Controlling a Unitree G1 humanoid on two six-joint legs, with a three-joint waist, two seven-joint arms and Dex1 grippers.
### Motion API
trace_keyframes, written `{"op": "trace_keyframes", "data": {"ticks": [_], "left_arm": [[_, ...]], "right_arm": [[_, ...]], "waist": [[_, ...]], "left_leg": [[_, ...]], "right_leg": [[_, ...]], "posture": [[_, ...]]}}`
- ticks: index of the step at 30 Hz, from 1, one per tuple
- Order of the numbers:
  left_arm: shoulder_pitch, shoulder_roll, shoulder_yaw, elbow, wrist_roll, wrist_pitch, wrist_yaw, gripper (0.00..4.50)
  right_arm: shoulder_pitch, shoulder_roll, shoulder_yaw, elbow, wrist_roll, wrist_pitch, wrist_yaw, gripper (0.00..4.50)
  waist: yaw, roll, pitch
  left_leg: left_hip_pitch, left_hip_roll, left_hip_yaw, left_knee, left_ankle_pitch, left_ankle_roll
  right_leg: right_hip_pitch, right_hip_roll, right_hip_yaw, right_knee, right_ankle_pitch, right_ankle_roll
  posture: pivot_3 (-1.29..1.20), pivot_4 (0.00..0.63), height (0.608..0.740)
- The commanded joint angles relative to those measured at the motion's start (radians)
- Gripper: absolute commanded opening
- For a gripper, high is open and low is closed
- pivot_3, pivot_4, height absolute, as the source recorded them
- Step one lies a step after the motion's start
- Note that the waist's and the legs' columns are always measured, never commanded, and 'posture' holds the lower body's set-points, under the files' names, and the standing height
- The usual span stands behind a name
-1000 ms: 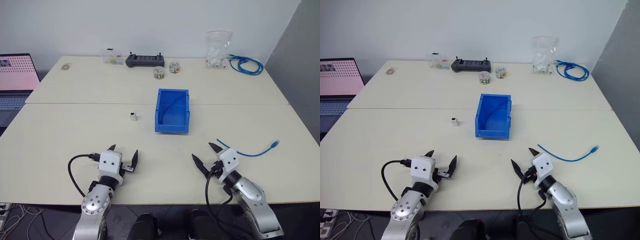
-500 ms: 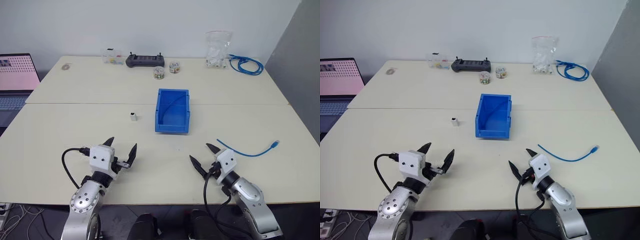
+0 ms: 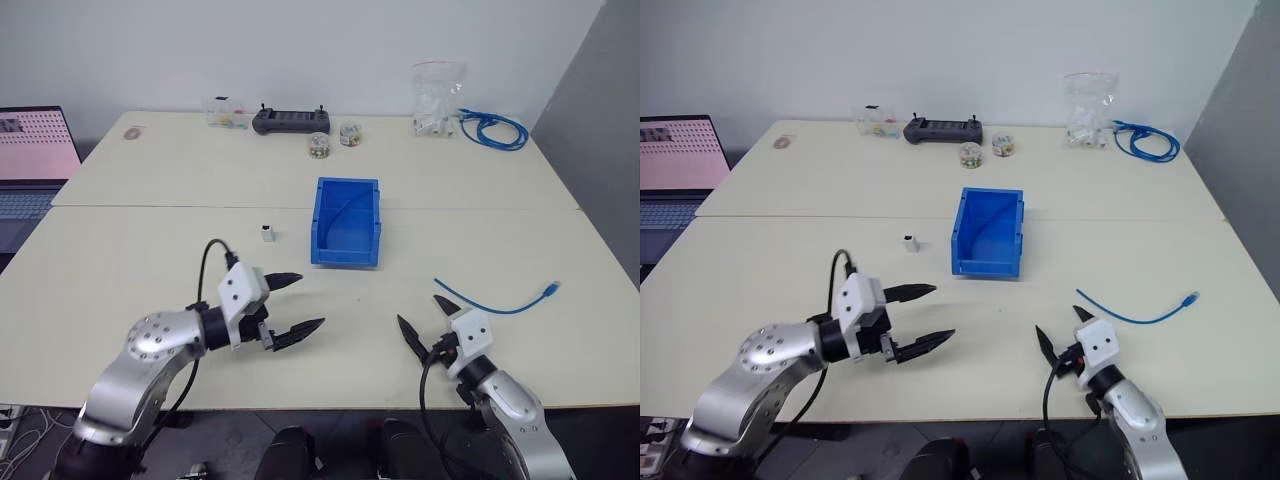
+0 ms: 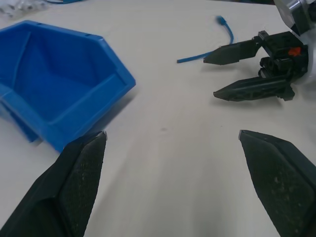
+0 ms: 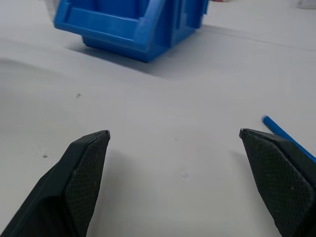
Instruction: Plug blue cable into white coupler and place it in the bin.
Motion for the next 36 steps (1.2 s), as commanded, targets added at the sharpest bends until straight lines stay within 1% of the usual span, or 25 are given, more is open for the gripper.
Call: {"op": "trace_keyframes", "data": {"ticks": [1,3,5,8,10,13,16,25,28,29,30,31,36], "left_arm": [[-0.109,-0.008,-0.056,0.056,0.047,-0.005,-0.03,4.5],[-0.189,-0.046,-0.095,0.111,0.081,-0.042,-0.035,4.5],[-0.25,-0.088,-0.117,0.159,0.103,-0.069,-0.032,4.5],[-0.3,-0.107,-0.153,0.209,0.122,-0.091,-0.089,4.5],[-0.317,-0.114,-0.174,0.232,0.122,-0.095,-0.126,4.5],[-0.335,-0.128,-0.201,0.258,0.137,-0.114,-0.158,4.5],[-0.342,-0.142,-0.22,0.256,0.148,-0.118,-0.178,4.5],[-0.341,-0.157,-0.241,0.193,0.15,-0.084,-0.184,4.5],[-0.345,-0.159,-0.241,0.176,0.15,-0.068,-0.179,4.5],[-0.347,-0.16,-0.241,0.171,0.15,-0.063,-0.176,4.5],[-0.349,-0.16,-0.241,0.169,0.15,-0.06,-0.175,4.5],[-0.353,-0.161,-0.244,0.169,0.155,-0.06,-0.172,4.5],[-0.362,-0.165,-0.247,0.172,0.167,-0.058,-0.171,4.5]], "right_arm": [[0.037,0.031,-0.047,-0.144,0.015,0.078,-0.077,4.46],[0.063,0.081,-0.106,-0.238,0.052,0.154,-0.155,4.46],[0.071,0.122,-0.151,-0.32,0.05,0.23,-0.228,4.46],[0.05,0.172,-0.199,-0.408,-0.001,0.385,-0.348,4.46],[0.012,0.203,-0.239,-0.432,-0.031,0.49,-0.428,4.46],[-0.068,0.223,-0.291,-0.411,-0.065,0.648,-0.504,4.46],[-0.142,0.227,-0.351,-0.355,-0.071,0.725,-0.542,4.46],[-0.291,0.265,-0.467,-0.223,-0.034,0.795,-0.58,4.46],[-0.343,0.259,-0.484,-0.177,-0.019,0.807,-0.578,3.93],[-0.363,0.253,-0.489,-0.158,-0.013,0.811,-0.576,3.63],[-0.376,0.25,-0.494,-0.146,-0.01,0.814,-0.574,3.44],[-0.394,0.252,-0.514,-0.126,-0.002,0.819,-0.581,3.15],[-0.43,0.249,-0.567,-0.072,0.013,0.826,-0.6,2.03]], "waist": [[-0.004,0.0,0.0],[-0.001,0.0,0.0],[0.003,0.0,0.0],[-0.001,0.0,0.0],[-0.004,0.0,0.0],[-0.003,0.0,0.0],[-0.003,0.0,0.0],[-0.007,0.001,0.0],[-0.007,0.001,0.0],[-0.008,0.001,0.0],[-0.008,0.001,0.0],[-0.007,0.001,0.0],[-0.006,0.001,0.0]], "left_leg": [[0.0,0.0,0.0,0.0,0.0,0.0],[0.0,0.0,0.0,0.0,0.0,0.0],[0.0,0.0,0.0,0.0,0.0,0.0],[-0.001,0.0,0.0,0.0,0.0,0.0],[0.0,0.0,0.001,0.0,0.0,0.0],[0.0,0.0,0.0,0.0,0.0,-0.001],[0.0,0.0,0.0,0.0,0.0,-0.001],[-0.001,0.0,0.001,0.0,0.0,0.0],[-0.001,0.0,0.001,0.0,0.0,0.0],[-0.001,0.0,0.001,0.0,0.0,0.0],[-0.001,0.0,0.001,0.0,0.0,0.0],[-0.001,0.0,0.001,0.0,0.0,0.0],[-0.001,-0.001,0.001,0.0,0.0,0.0]], "right_leg": [[0.0,0.0,0.001,0.0,0.0,0.0],[0.0,0.0,0.001,0.0,0.0,0.0],[0.0,0.0,0.0,0.0,0.0,0.0],[-0.001,0.0,0.001,0.0,0.0,0.0],[-0.001,0.0,0.001,0.0,0.0,0.0],[-0.001,0.0,0.001,0.0,0.0,0.0],[-0.001,0.0,0.001,0.0,0.001,-0.001],[-0.001,0.0,0.001,0.0,0.002,-0.003],[-0.001,0.0,0.001,0.0,0.002,-0.003],[-0.001,0.0,0.001,0.001,0.002,-0.003],[-0.001,0.0,0.001,0.001,0.002,-0.003],[-0.001,0.0,0.001,0.001,0.002,-0.003],[-0.001,0.0,0.001,0.0,0.002,-0.004]], "posture": [[0.0,0.15,0.74],[0.0,0.15,0.74],[0.0,0.15,0.74],[0.0,0.15,0.74],[0.0,0.15,0.74],[0.0,0.15,0.74],[0.0,0.15,0.74],[0.0,0.15,0.74],[0.0,0.15,0.74],[0.0,0.15,0.74],[0.0,0.15,0.74],[0.0,0.15,0.74],[0.0,0.15,0.74]]}}
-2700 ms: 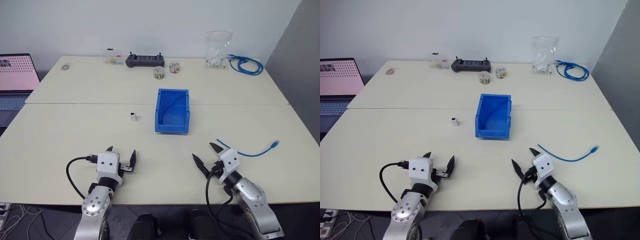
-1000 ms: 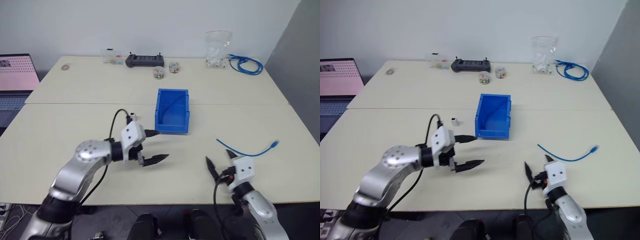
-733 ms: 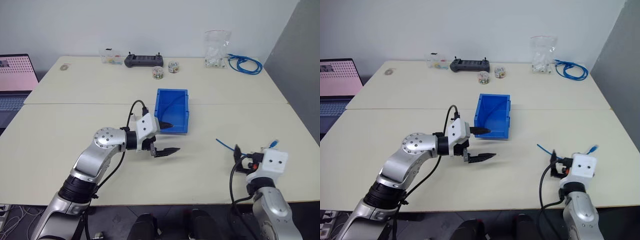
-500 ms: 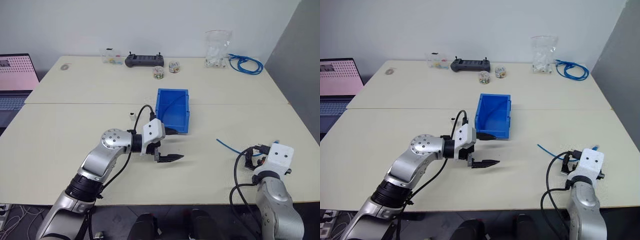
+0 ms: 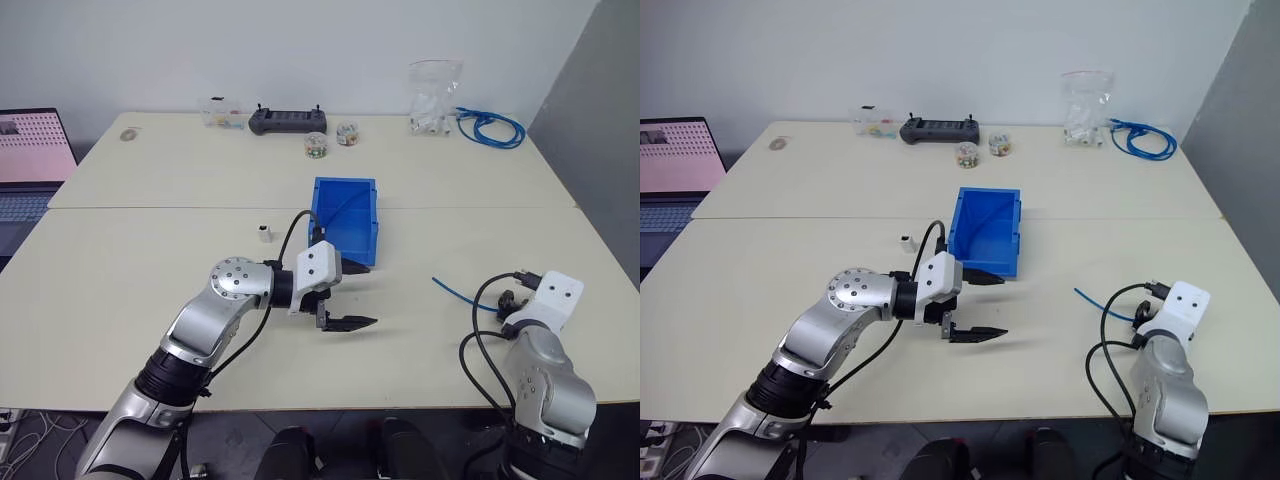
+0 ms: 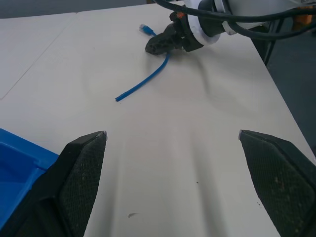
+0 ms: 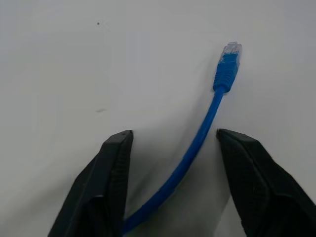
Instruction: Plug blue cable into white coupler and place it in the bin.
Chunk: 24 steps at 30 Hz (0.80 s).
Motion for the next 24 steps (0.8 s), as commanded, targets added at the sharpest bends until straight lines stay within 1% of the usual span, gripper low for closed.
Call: {"op": "trace_keyframes", "data": {"ticks": [1,2,6,7,8,13,15,17,18,19,21,22,24], "left_arm": [[-0.022,-0.01,0.0,-0.035,0.004,0.002,0.003,4.5],[-0.024,-0.01,0.0,-0.034,0.005,0.003,0.003,4.5],[-0.025,-0.007,0.0,-0.032,0.015,0.0,-0.001,4.5],[-0.025,-0.005,0.0,-0.032,0.017,0.0,-0.003,4.5],[-0.026,-0.005,-0.001,-0.033,0.019,0.001,-0.003,4.5],[-0.022,0.007,0.011,-0.037,0.02,0.003,-0.01,4.5],[-0.018,0.019,0.02,-0.043,0.011,0.013,-0.016,4.5],[-0.013,0.033,0.03,-0.05,0.002,0.017,-0.023,4.5],[-0.005,0.043,0.038,-0.058,-0.007,0.025,-0.026,4.5],[0.006,0.056,0.048,-0.071,-0.017,0.03,-0.031,4.5],[0.057,0.102,0.074,-0.123,-0.051,0.046,-0.058,4.5],[0.079,0.12,0.084,-0.145,-0.064,0.051,-0.067,4.5],[0.124,0.151,0.109,-0.181,-0.085,0.067,-0.065,4.5]], "right_arm": [[-0.01,-0.008,-0.049,0.022,0.011,0.002,-0.023,1.73],[-0.016,-0.003,-0.063,0.027,0.017,0.001,-0.034,1.41],[-0.032,0.014,-0.097,0.03,0.032,-0.007,-0.058,0.43],[-0.036,0.02,-0.104,0.029,0.039,-0.01,-0.062,0.19],[-0.04,0.022,-0.114,0.026,0.049,-0.012,-0.062,0.06],[-0.032,0.015,-0.13,-0.006,0.095,-0.003,-0.037,0.06],[-0.01,-0.038,-0.106,-0.035,0.117,0.008,0.029,0.06],[0.012,-0.113,-0.067,-0.057,0.139,0.021,0.121,0.06],[0.03,-0.192,-0.033,-0.068,0.155,0.024,0.207,0.06],[0.041,-0.271,-0.009,-0.076,0.184,0.023,0.301,0.06],[0.046,-0.484,0.042,-0.078,0.257,-0.015,0.567,0.06],[0.037,-0.557,0.057,-0.078,0.293,-0.031,0.671,0.06],[0.015,-0.701,0.114,-0.079,0.36,-0.057,0.869,0.06]], "waist": [[0.0,0.0,0.0],[0.0,0.0,0.0],[0.0,0.0,0.0],[0.0,0.0,0.0],[0.0,0.0,0.0],[0.0,0.0,0.0],[0.0,0.0,0.0],[0.0,0.001,0.001],[-0.001,0.001,0.001],[-0.001,0.002,0.001],[-0.006,0.004,0.002],[-0.01,0.006,0.004],[-0.015,0.007,0.005]], "left_leg": [[0.0,0.0,0.0,0.0,0.0,0.0],[0.0,0.0,0.0,0.0,0.0,0.0],[0.0,0.0,0.0,0.0,0.0,0.0],[0.0,0.0,0.0,0.0,0.0,0.0],[0.0,0.0,0.0,0.0,0.0,0.0],[0.0,0.0,0.0,0.0,0.0,0.0],[0.0,0.0,0.0,0.0,0.0,0.0],[0.0,0.0,0.0,0.0,0.0,0.0],[0.0,-0.001,0.0,0.0,0.0,0.0],[0.0,-0.001,0.001,0.0,0.0,0.0],[0.0,-0.001,0.003,0.0,0.0,0.001],[0.0,0.0,0.003,0.0,0.0,0.001],[0.002,0.0,0.005,-0.001,0.0,0.001]], "right_leg": [[0.0,0.0,0.0,0.0,0.0,0.0],[0.0,0.0,0.0,0.0,0.0,0.0],[0.0,0.0,0.0,0.0,0.0,0.0],[0.0,0.0,0.0,0.0,0.0,0.0],[0.0,0.0,0.0,0.0,0.0,0.0],[0.0,0.0,0.0,0.0,0.0,0.0],[0.0,0.0,0.0,0.0,0.0,0.0],[0.0,0.0,0.0,0.0,0.0,0.001],[0.0,0.0,0.0,0.0,-0.001,0.001],[0.0,0.001,0.0,0.0,-0.001,0.001],[0.0,0.001,0.0,-0.001,-0.001,0.002],[0.0,0.001,0.0,-0.001,-0.002,0.004],[0.0,0.002,0.0,-0.001,-0.002,0.004]], "posture": [[0.0,0.15,0.74],[0.0,0.15,0.74],[0.0,0.15,0.74],[0.0,0.15,0.74],[0.0,0.15,0.74],[0.0,0.15,0.74],[0.0,0.15,0.74],[0.0,0.15,0.74],[0.0,0.15,0.74],[0.0,0.15,0.74],[0.0,0.15,0.74],[0.0,0.15,0.74],[0.0,0.15,0.74]]}}
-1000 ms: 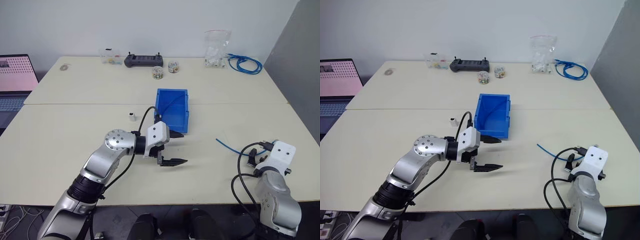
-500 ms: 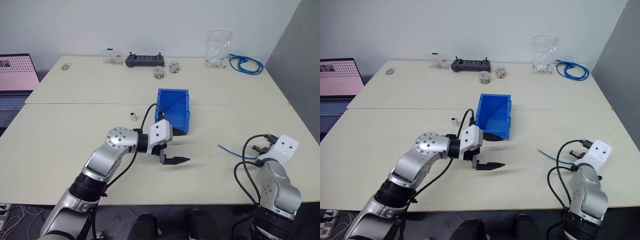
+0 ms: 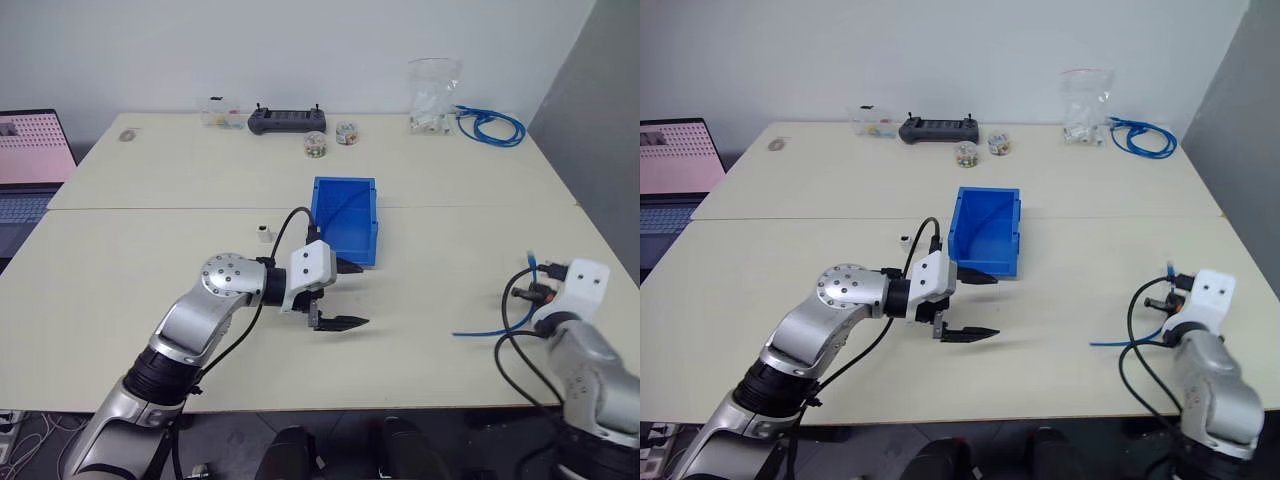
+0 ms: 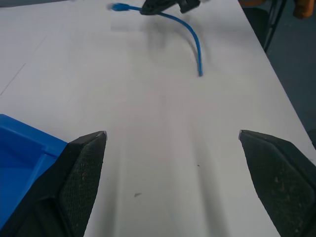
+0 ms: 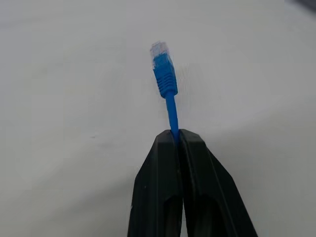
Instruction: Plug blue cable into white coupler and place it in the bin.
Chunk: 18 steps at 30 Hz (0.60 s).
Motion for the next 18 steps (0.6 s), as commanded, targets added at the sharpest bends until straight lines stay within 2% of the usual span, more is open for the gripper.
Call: {"op": "trace_keyframes", "data": {"ticks": [1,4,9,12,14,18], "left_arm": [[0.064,0.047,0.072,-0.087,-0.054,0.024,-0.011,4.5],[0.137,0.09,0.114,-0.114,-0.051,0.022,0.003,4.5],[0.268,0.154,0.224,-0.155,-0.057,0.026,0.051,4.5],[0.392,0.197,0.339,-0.181,-0.064,0.024,0.071,4.5],[0.491,0.235,0.408,-0.193,-0.059,-0.001,0.045,4.5],[0.641,0.299,0.477,-0.2,-0.026,-0.054,-0.004,4.5]], "right_arm": [[-0.055,-0.194,0.097,-0.056,0.134,-0.067,0.371,0.06],[-0.125,-0.31,0.219,-0.061,0.163,-0.125,0.572,0.06],[-0.267,-0.343,0.466,0.001,0.106,-0.245,0.767,0.06],[-0.372,-0.273,0.652,0.107,0.01,-0.349,0.853,0.06],[-0.449,-0.19,0.766,0.2,-0.06,-0.398,0.877,0.06],[-0.566,-0.014,0.888,0.429,-0.174,-0.478,0.851,0.06]], "waist": [[-0.003,0.0,0.0],[0.002,-0.002,0.001],[0.011,-0.004,0.002],[0.01,-0.005,0.003],[0.008,-0.005,0.003],[0.011,-0.005,0.004]], "left_leg": [[0.0,0.002,-0.001,0.0,0.0,0.0],[-0.001,0.008,-0.004,0.001,0.0,0.0],[0.0,0.015,-0.003,0.0,0.0,0.0],[0.0,0.015,-0.003,0.001,0.0,-0.001],[0.0,0.015,-0.003,0.001,0.0,-0.001],[0.0,0.015,-0.003,0.001,0.0,-0.001]], "right_leg": [[0.001,0.001,-0.001,0.0,0.0,0.0],[0.002,0.007,-0.002,-0.001,0.0,0.0],[0.0,0.012,-0.001,-0.002,0.0,-0.001],[0.0,0.012,-0.001,-0.002,0.0,-0.004],[0.0,0.012,-0.001,-0.002,0.001,-0.006],[-0.001,0.011,-0.001,-0.001,0.001,-0.008]], "posture": [[0.0,0.15,0.74],[0.0,0.15,0.74],[0.0,0.15,0.74],[0.0,0.15,0.74],[0.0,0.15,0.74],[0.0,0.15,0.74]]}}
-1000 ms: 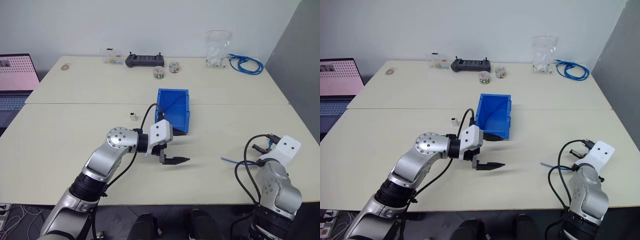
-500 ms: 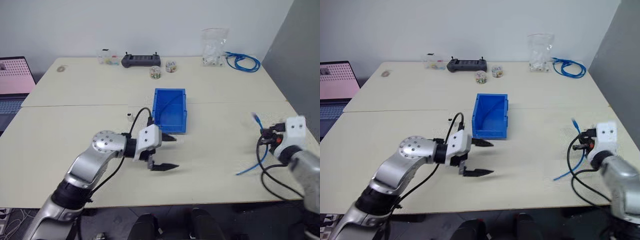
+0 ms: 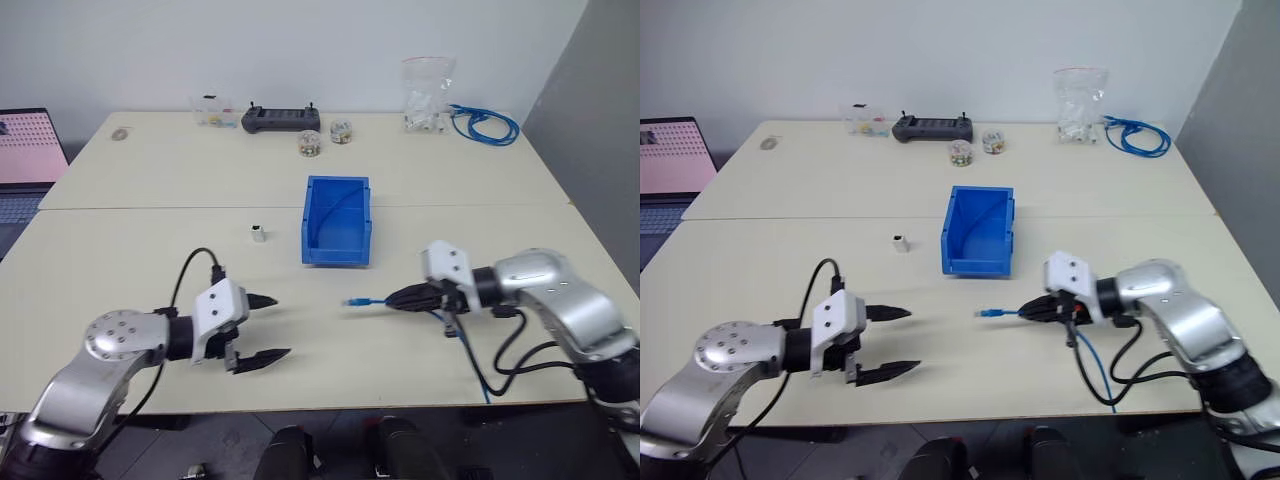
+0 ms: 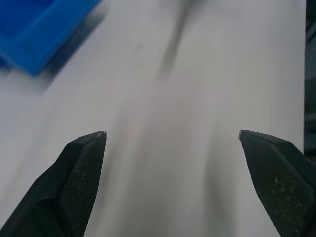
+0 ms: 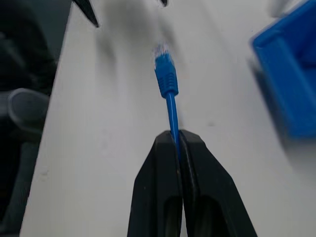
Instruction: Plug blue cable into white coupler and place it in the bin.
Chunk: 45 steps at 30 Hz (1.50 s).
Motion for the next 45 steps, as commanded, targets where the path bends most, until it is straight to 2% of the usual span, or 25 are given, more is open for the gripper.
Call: {"op": "trace_keyframes", "data": {"ticks": [1,7,16,17,18,23,26,31,37,38,45], "left_arm": [[0.098,0.043,0.086,-0.027,0.017,-0.065,-0.032,4.5],[0.141,0.024,0.175,0.064,0.011,-0.106,-0.009,4.5],[0.047,0.034,0.135,0.197,-0.012,-0.135,-0.061,4.5],[0.032,0.035,0.125,0.21,-0.007,-0.142,-0.065,4.5],[0.011,0.036,0.11,0.224,0.0,-0.15,-0.071,4.5],[-0.07,0.031,0.047,0.25,0.007,-0.159,-0.088,4.5],[-0.119,0.015,0.004,0.264,0.013,-0.162,-0.083,4.5],[-0.169,-0.024,-0.072,0.284,0.058,-0.208,-0.066,4.5],[-0.256,-0.083,-0.135,0.387,0.134,-0.269,-0.01,4.5],[-0.266,-0.088,-0.142,0.401,0.14,-0.272,-0.008,4.5],[-0.302,-0.101,-0.179,0.495,0.176,-0.342,-0.025,4.5]], "right_arm": [[-0.108,0.131,0.085,0.2,-0.106,-0.09,-0.019,0.06],[-0.208,0.338,0.138,0.464,-0.178,-0.105,-0.04,0.06],[-0.303,0.462,0.115,0.695,-0.236,-0.153,-0.058,0.06],[-0.307,0.468,0.111,0.707,-0.238,-0.153,-0.06,0.51],[-0.307,0.469,0.108,0.712,-0.239,-0.153,-0.057,0.56],[-0.291,0.458,0.069,0.681,-0.212,-0.119,-0.032,1.7],[-0.268,0.417,0.012,0.582,-0.169,-0.068,-0.014,2.42],[-0.098,0.295,-0.073,0.182,-0.066,0.033,-0.003,3.66],[0.128,0.138,-0.114,-0.164,-0.038,0.082,-0.047,3.66],[0.152,0.121,-0.123,-0.201,-0.03,0.1,-0.057,3.66],[0.241,0.095,-0.169,-0.345,0.036,0.228,-0.158,3.66]], "waist": [[0.0,-0.001,0.0],[0.008,0.0,0.0],[0.001,0.0,0.0],[0.0,0.0,0.0],[0.0,0.0,0.0],[0.0,0.0,0.0],[0.003,0.0,0.0],[0.005,0.0,0.0],[-0.001,0.0,0.0],[-0.001,0.0,0.0],[-0.001,0.0,0.0]], "left_leg": [[0.0,0.001,0.0,0.0,0.0,0.0],[-0.001,0.0,0.0,0.0,0.0,-0.001],[0.001,0.001,0.0,0.0,0.0,-0.001],[0.001,0.001,0.0,0.0,0.0,-0.001],[0.001,0.001,0.0,0.0,0.0,-0.001],[0.001,0.001,0.0,0.0,0.0,-0.001],[0.0,0.001,0.0,0.0,0.0,-0.001],[-0.001,0.0,-0.001,0.0,-0.001,-0.002],[-0.001,0.001,-0.001,0.0,-0.001,-0.002],[0.0,0.001,-0.001,0.0,-0.001,-0.002],[0.0,0.001,-0.001,0.0,-0.001,-0.002]], "right_leg": [[0.0,0.0,0.0,0.0,0.0,0.0],[0.0,-0.001,-0.001,-0.001,0.003,-0.008],[-0.001,0.0,-0.002,0.001,0.005,-0.01],[-0.001,0.0,-0.002,0.001,0.005,-0.011],[0.0,0.0,-0.002,0.001,0.005,-0.011],[-0.001,0.001,-0.002,0.002,0.006,-0.011],[-0.001,0.0,-0.002,0.002,0.006,-0.011],[-0.001,0.0,-0.002,0.001,0.006,-0.011],[-0.001,0.0,-0.002,0.001,0.005,-0.01],[-0.001,0.0,-0.002,0.001,0.003,-0.006],[-0.001,0.001,-0.002,0.002,0.003,-0.005]], "posture": [[0.0,0.15,0.74],[0.0,0.15,0.74],[0.0,0.15,0.74],[0.0,0.15,0.74],[0.0,0.15,0.74],[0.0,0.15,0.74],[0.0,0.15,0.74],[0.0,0.15,0.74],[0.0,0.15,0.74],[0.0,0.15,0.74],[0.0,0.15,0.74]]}}
